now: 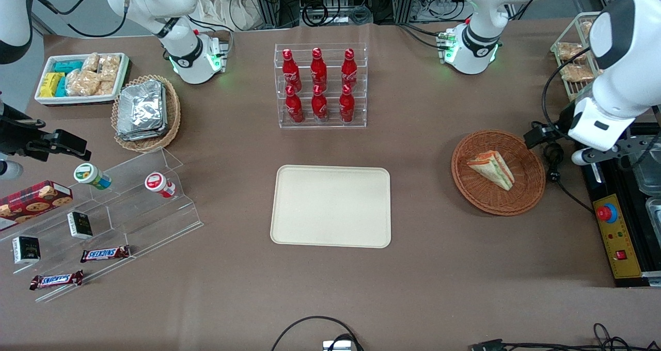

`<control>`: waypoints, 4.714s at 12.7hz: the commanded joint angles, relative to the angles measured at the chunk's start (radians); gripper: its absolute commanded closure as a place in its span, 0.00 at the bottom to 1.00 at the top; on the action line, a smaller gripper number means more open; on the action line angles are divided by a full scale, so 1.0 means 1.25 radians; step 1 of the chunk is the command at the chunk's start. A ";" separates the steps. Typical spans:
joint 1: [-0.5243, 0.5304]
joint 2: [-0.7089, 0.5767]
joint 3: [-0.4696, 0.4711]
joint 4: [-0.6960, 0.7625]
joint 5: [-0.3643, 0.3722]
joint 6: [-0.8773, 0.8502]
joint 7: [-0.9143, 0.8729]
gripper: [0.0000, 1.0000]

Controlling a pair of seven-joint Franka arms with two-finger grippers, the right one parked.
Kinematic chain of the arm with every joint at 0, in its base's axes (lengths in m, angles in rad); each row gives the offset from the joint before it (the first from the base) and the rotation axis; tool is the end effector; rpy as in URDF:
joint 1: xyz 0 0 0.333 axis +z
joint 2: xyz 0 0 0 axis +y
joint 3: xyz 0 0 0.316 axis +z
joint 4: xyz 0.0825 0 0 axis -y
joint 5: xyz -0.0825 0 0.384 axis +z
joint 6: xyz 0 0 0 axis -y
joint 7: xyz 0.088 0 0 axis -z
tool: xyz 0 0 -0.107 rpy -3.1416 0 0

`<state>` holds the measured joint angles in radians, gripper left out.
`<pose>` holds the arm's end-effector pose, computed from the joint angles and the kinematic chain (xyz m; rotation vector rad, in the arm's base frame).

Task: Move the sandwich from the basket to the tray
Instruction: 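Move the left gripper over the sandwich in the wicker basket, then lower the open left gripper around the sandwich and close it, then lift the sandwich and carry it with the left gripper to the tray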

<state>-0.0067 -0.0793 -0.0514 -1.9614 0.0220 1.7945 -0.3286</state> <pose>0.5255 -0.0293 0.5011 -3.0702 -0.4092 0.1259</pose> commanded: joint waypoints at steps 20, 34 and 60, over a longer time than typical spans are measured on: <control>-0.006 0.009 0.002 -0.491 0.006 0.643 -0.368 0.01; -0.009 0.113 0.002 -0.550 0.006 0.832 -0.400 0.48; -0.224 0.171 -0.138 -0.047 0.073 0.350 -0.088 0.77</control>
<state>-0.2432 0.0578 -0.2329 -2.1187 0.1188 2.2681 -0.3953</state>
